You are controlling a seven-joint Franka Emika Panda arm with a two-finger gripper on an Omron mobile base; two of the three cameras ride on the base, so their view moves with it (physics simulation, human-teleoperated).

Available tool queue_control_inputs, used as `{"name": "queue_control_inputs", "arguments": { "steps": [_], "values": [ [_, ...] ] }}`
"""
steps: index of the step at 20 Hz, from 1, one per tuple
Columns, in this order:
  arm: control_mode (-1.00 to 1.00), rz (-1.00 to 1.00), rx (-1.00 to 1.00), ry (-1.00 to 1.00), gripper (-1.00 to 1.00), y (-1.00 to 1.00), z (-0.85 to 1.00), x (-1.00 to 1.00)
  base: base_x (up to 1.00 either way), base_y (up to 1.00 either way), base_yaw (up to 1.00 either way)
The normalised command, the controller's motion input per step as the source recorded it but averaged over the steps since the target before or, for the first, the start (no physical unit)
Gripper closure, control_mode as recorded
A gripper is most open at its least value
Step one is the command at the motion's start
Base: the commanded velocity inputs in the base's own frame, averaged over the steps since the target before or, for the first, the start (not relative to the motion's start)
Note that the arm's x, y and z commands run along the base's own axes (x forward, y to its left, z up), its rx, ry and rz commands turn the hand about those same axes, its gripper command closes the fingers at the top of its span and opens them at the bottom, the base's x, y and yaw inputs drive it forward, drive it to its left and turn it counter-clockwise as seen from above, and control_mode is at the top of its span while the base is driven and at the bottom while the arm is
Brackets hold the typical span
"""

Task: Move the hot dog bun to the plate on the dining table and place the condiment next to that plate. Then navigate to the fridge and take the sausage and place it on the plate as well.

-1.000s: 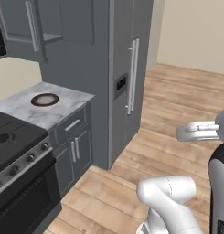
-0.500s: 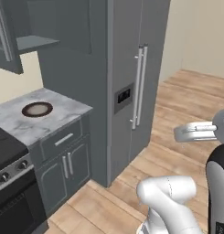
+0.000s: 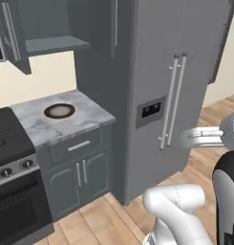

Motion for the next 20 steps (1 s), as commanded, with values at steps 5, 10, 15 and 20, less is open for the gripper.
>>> {"name": "queue_control_inputs", "arguments": {
  "steps": [5, 10, 15, 20],
  "values": [
    [1.00, 0.00, 0.00, 0.00, -1.00, 0.00, 0.00, 0.00, 0.44, -0.50, 0.48],
    [1.00, 0.00, 0.00, 0.00, -1.00, 0.00, 0.00, 0.00, 0.41, -0.63, 0.48],
    [1.00, 0.00, 0.00, 0.00, -1.00, 0.00, 0.00, 0.00, 0.19, -0.73, 0.47],
    [1.00, 0.00, 0.00, 0.00, -1.00, 0.00, 0.00, 0.00, -0.04, -0.66, 0.29]
  ]
}}
